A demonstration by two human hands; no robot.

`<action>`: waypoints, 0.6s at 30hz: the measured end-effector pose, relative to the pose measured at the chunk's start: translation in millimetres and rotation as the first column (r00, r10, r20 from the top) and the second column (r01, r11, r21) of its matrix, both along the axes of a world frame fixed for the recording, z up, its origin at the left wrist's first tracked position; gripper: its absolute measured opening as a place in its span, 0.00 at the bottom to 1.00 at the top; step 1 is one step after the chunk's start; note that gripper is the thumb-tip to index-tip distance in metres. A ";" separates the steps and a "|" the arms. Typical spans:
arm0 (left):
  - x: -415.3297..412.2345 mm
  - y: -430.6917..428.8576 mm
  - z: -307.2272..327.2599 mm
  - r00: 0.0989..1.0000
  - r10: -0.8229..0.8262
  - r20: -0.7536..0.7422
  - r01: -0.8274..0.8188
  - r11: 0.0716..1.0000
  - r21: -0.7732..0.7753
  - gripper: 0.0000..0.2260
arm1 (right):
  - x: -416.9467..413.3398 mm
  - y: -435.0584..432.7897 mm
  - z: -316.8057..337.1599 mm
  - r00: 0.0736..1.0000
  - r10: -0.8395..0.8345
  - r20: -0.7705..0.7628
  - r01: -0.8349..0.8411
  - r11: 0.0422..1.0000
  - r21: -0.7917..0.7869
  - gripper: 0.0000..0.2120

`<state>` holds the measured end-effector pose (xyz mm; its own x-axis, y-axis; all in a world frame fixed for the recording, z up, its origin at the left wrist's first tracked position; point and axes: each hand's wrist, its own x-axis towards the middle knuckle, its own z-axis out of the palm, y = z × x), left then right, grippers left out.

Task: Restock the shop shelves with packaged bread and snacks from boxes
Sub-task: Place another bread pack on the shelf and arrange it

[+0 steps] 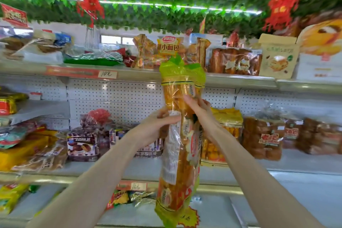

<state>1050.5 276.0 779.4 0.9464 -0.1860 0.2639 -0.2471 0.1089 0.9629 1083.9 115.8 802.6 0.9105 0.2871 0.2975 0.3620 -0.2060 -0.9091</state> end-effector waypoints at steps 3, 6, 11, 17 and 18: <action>2.8 -3.5 -0.3 0.999 0.011 0.032 -0.011 1.000 0.009 0.22 | 2.3 -2.0 3.0 0.997 0.080 -0.018 -0.080 0.996 -0.025 0.58; 5.1 -6.4 0.4 0.998 -0.021 0.053 0.018 0.998 0.064 0.20 | 0.6 -7.8 6.2 0.998 0.058 -0.003 -0.057 0.996 0.062 0.48; 11.4 -7.6 6.5 0.998 -0.022 0.065 0.016 0.995 0.098 0.21 | 5.3 -19.7 3.7 1.000 -0.001 -0.004 0.002 0.967 0.254 0.25; 26.1 -9.9 7.7 0.995 0.075 0.057 -0.079 0.994 0.071 0.28 | 6.8 -30.4 3.5 0.994 -0.107 0.022 0.092 0.928 0.360 0.09; 27.7 -9.9 7.6 0.994 0.097 0.054 -0.100 0.993 0.061 0.29 | 7.8 -32.5 3.4 0.994 -0.113 0.013 0.099 0.917 0.386 0.08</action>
<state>1078.3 266.0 786.9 0.9468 -0.1099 0.3026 -0.3022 0.0210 0.9530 1091.7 83.2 806.0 0.9166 0.0471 0.3969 0.3895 0.1176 -0.9135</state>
